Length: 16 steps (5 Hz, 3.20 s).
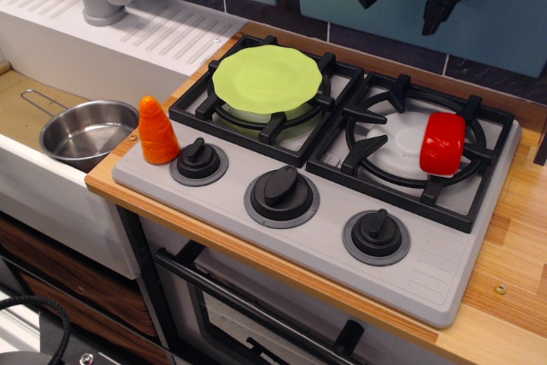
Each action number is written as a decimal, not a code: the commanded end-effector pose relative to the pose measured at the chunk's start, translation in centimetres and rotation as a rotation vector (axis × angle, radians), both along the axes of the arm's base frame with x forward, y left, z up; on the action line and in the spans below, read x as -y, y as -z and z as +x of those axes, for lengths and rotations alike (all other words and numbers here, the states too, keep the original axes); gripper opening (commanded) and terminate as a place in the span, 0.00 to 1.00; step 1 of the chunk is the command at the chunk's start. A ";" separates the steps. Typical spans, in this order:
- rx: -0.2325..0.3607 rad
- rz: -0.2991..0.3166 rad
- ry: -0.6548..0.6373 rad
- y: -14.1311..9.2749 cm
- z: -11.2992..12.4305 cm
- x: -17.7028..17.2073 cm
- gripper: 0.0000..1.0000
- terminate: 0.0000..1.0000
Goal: End effector reaching salmon
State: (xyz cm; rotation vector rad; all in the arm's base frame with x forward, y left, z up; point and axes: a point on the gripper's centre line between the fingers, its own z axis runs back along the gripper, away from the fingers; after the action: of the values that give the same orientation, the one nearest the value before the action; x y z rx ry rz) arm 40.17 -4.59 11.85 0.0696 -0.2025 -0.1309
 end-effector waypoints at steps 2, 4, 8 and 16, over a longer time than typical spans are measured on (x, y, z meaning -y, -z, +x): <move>0.001 -0.003 0.003 0.1 0.0 0.0 1.00 0.00; -0.015 -0.002 -0.037 -0.7 -1.4 1.3 1.00 0.00; -0.025 0.001 -0.112 -1.7 -3.8 4.3 1.00 0.00; 0.062 0.011 -0.074 2.1 -4.9 7.3 1.00 0.00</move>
State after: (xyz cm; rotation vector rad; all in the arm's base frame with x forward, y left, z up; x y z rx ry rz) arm 34.52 -11.72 6.36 0.1219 -0.1728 -0.0616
